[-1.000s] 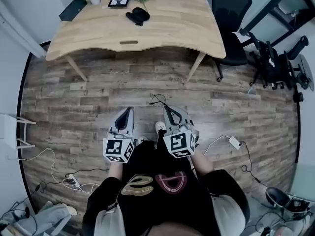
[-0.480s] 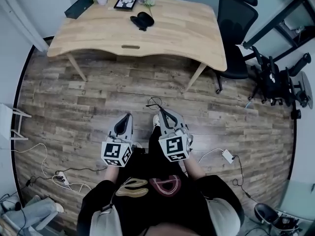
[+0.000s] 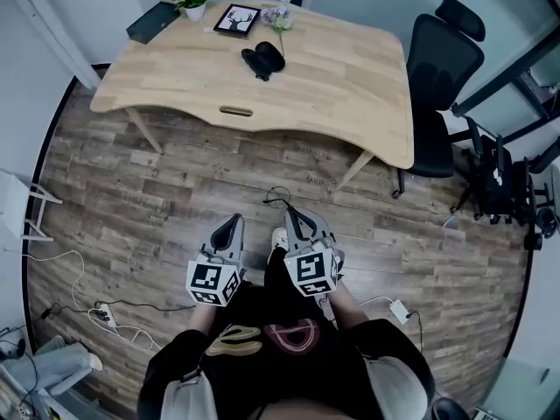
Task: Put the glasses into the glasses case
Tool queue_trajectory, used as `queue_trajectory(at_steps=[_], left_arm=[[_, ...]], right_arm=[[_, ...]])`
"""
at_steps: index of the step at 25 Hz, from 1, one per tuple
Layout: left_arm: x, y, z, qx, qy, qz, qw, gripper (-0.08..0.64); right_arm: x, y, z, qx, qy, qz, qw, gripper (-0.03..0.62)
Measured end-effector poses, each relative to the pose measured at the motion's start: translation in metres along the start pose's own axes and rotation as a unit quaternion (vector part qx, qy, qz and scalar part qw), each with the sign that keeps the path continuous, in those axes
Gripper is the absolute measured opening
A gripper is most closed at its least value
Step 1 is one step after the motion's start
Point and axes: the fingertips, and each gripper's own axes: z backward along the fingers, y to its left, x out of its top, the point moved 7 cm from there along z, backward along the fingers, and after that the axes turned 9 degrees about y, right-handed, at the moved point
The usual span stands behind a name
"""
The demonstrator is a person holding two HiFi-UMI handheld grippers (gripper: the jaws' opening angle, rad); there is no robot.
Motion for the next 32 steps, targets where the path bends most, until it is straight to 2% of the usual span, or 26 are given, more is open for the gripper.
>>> queue_trajectory(at_steps=[8,18,32], left_arm=[[0.032,-0.002,-0.062,0.008,-0.009,0.0,0.9999,0.017],[0.053,-0.013,-0.115,0.049,-0.033,0.011,0.9982,0.017],[0.069,-0.009,-0.149,0.047,-0.033,0.013,0.9982,0.017]], right_arm=[[0.015,-0.055,-0.041,0.027,-0.016,0.025,0.999,0.017],[0.021,-0.115,-0.064,0.046,-0.04,0.055,0.997,0.017],[0.022,-0.14,-0.083,0.051,-0.032,0.045,0.997,0.017]])
